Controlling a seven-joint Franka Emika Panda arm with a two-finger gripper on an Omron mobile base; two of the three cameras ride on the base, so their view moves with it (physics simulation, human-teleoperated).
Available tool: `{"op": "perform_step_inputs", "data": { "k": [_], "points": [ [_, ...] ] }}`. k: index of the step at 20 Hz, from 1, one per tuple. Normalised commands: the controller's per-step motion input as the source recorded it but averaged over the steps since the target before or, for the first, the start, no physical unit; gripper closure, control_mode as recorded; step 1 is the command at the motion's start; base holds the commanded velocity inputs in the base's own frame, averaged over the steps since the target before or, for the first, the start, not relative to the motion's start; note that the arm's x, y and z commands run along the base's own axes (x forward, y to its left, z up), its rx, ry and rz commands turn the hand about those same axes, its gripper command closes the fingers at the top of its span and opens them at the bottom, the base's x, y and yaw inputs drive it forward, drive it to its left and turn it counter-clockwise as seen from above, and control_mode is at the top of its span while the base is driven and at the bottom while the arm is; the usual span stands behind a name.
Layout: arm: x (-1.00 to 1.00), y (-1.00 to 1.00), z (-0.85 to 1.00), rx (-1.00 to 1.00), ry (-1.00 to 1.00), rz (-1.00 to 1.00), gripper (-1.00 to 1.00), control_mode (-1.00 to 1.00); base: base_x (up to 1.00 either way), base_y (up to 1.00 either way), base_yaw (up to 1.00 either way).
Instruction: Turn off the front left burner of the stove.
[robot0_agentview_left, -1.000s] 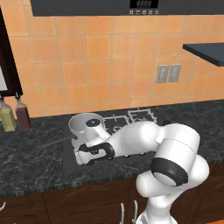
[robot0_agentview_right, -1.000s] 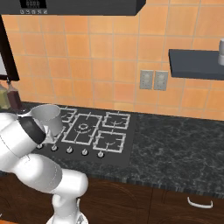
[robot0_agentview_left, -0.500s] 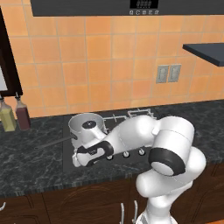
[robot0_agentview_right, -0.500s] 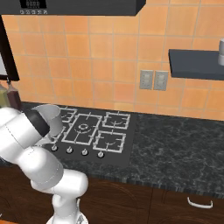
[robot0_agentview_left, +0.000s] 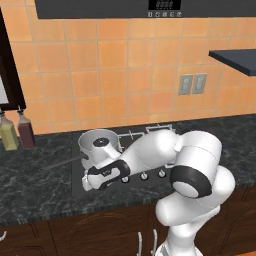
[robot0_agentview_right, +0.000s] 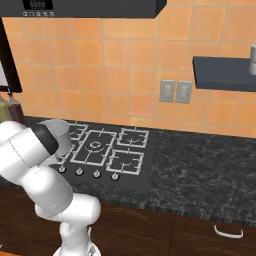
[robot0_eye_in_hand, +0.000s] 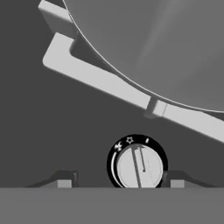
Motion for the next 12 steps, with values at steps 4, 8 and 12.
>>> {"op": "perform_step_inputs", "data": {
  "k": [4, 8, 12],
  "points": [
    [0.01, -0.29, -0.04, 0.02, 0.00, 0.00, 1.00, -1.00, 0.00, 0.00, 0.00],
    [0.01, -0.33, -0.04, 0.02, 0.00, 0.00, 1.00, -1.00, 0.00, 0.00, 0.00],
    [-0.04, -0.08, -0.06, 0.00, -0.01, 0.00, 1.00, -1.00, 0.00, 0.00, 0.00]
  ]
}}
